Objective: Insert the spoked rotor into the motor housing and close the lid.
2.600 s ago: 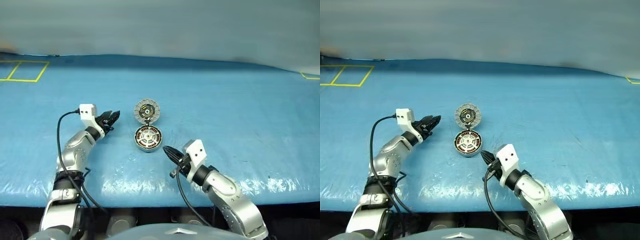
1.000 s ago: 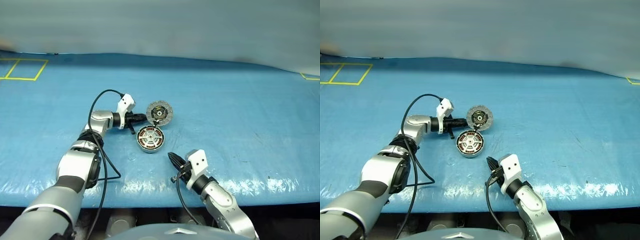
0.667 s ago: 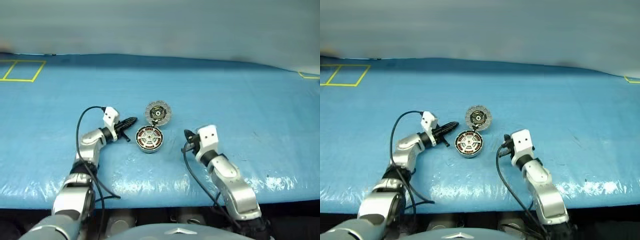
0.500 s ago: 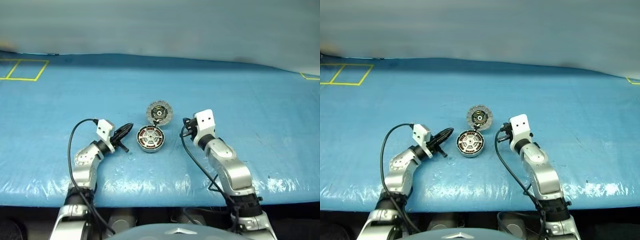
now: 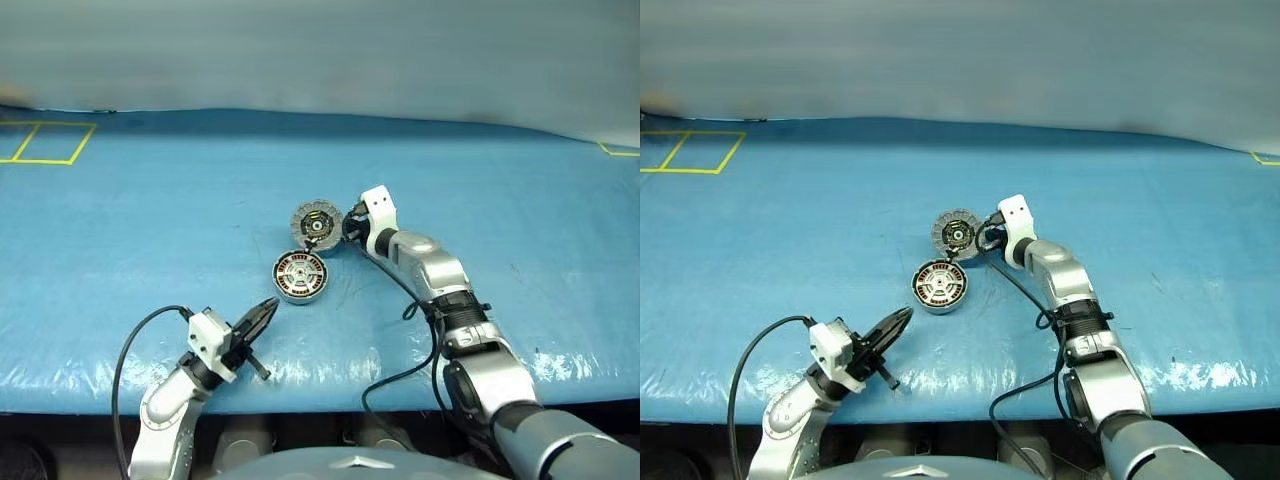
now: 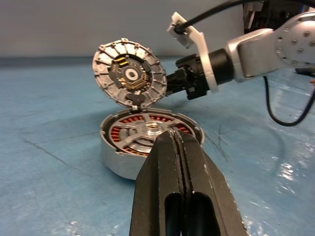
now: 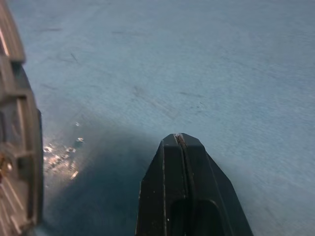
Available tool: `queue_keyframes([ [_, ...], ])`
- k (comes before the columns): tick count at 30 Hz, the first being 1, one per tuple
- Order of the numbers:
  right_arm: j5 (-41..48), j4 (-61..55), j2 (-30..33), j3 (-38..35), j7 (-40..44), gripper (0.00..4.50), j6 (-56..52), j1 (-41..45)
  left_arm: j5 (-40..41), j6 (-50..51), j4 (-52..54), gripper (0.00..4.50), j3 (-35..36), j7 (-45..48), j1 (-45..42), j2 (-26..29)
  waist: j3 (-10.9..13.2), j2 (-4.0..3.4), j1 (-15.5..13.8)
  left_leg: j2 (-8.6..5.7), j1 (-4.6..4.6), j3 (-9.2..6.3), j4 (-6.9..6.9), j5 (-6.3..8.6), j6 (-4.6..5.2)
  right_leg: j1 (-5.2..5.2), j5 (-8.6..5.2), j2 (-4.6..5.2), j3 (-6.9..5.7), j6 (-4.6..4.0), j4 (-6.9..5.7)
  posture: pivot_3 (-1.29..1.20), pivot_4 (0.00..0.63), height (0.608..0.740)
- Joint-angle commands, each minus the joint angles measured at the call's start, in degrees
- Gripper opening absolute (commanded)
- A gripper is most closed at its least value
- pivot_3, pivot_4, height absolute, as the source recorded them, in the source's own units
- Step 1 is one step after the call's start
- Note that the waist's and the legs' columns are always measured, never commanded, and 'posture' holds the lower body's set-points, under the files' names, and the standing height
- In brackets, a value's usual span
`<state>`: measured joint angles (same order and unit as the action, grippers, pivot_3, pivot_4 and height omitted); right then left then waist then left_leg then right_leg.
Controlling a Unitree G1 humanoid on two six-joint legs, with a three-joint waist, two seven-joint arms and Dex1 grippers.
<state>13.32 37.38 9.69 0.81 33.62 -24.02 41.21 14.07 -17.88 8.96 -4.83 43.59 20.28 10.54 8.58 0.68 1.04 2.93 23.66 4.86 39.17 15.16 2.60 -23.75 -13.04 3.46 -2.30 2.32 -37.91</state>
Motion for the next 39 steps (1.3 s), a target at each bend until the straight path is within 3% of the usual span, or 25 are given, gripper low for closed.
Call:
queue_keyframes([
  [1, 5.44, 4.59, -0.77, -4.68, 6.83, 0.0, 0.36, 4.45, -2.13, -4.29, -1.28, 0.03, -2.09, -1.21, -0.41, -0.43, 0.01, -0.06, 0.08, 0.01, 0.01, 0.01, 0.0, 0.0, 0.0, 0.0, 0.01, 0.0, 0.0, 0.0, 0.0, 0.0, 0.15, 0.74],
  [9, 10.39, 0.41, -1.85, -3.17, 21.13, 0.0, -7.66, 3.53, -6.01, -9.59, -8.08, 0.03, -3.34, -5.4, -1.63, -0.41, -0.01, -0.21, 0.18, 0.04, 0.03, 0.04, -0.08, 0.02, 0.02, -0.07, 0.02, 0.01, -0.02, 0.01, 0.04, 0.0, 0.15, 0.74],
  [15, 11.62, -10.26, -2.25, -0.42, 22.27, 0.0, -12.88, -1.7, -4.76, -11.48, -12.78, 0.03, -1.71, -6.72, -2.65, -0.08, -0.03, -0.25, 0.2, 0.05, 0.03, 0.03, -0.08, 0.02, 0.02, -0.08, 0.01, 0.06, -0.06, 0.0, 0.03, 0.0, 0.15, 0.74],
  [24, 13.64, -29.0, -9.07, -0.17, 9.54, 0.0, -15.49, -16.73, -4.2, -14.24, -15.06, 0.03, -1.15, -8.75, -2.1, -0.43, -0.21, -0.41, 0.27, 0.06, 0.03, 0.02, -0.12, 0.03, 0.01, -0.08, -0.02, 0.1, -0.11, -0.08, 0.05, 0.0, 0.15, 0.74],
  [30, 13.36, -35.68, -13.0, 1.39, 1.93, 0.0, -15.67, -25.71, -3.25, -14.48, -14.85, 0.03, -1.54, -8.94, -1.83, -0.51, -0.23, -0.45, 0.39, 0.09, 0.01, 0.04, -0.12, 0.03, -0.01, -0.11, -0.2, 0.1, -0.12, -0.37, 0.04, 0.0, 0.15, 0.74],
  [39, 9.75, -55.15, -9.61, 5.75, -6.59, 0.0, -14.04, -30.19, -3.04, -13.96, -13.34, 0.03, -1.26, -9.86, -1.33, -0.09, -0.24, -0.48, 0.35, 0.08, 0.07, 0.07, -0.11, 0.04, 0.0, -0.2, -0.22, 0.15, -0.11, -0.41, 0.07, 0.0, 0.15, 0.74],
])
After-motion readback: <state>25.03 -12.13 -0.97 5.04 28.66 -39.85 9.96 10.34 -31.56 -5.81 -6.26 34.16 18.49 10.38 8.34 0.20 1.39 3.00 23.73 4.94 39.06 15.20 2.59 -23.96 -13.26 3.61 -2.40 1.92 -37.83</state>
